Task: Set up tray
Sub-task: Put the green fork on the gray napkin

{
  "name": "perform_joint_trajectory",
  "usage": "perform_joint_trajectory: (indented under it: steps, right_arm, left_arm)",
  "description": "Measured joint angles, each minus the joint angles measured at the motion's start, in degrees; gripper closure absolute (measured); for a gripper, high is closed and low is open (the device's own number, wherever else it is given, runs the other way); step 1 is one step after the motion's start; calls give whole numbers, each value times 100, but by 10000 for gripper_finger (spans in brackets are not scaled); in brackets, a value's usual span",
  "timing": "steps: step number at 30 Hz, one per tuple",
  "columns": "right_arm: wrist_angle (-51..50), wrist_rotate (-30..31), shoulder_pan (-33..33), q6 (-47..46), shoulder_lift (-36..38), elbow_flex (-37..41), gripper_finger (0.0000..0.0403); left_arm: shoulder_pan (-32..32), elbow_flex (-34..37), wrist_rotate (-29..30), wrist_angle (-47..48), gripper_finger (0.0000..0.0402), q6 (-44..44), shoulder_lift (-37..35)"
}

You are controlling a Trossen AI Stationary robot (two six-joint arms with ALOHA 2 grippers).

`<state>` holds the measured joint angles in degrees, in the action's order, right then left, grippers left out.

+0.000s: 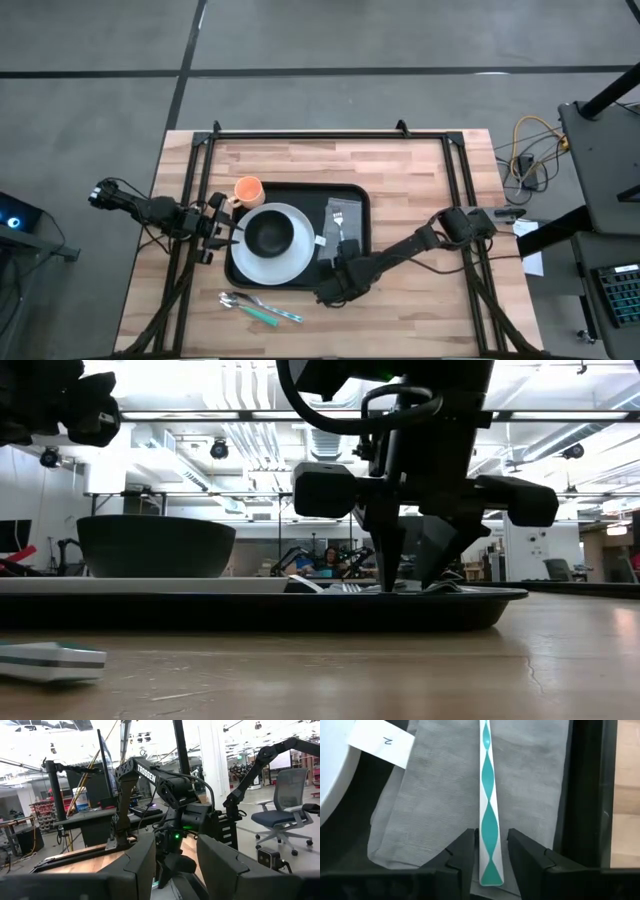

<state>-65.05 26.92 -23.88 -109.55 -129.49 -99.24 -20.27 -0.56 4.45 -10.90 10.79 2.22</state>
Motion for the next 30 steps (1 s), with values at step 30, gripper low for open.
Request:
perform_joint_trajectory:
  steps: [30]
  right_arm:
    - [777, -302, 548, 1497, 177, 0, 247]
  left_arm:
    - [-2, 2, 0, 11, 275, -44, 0]
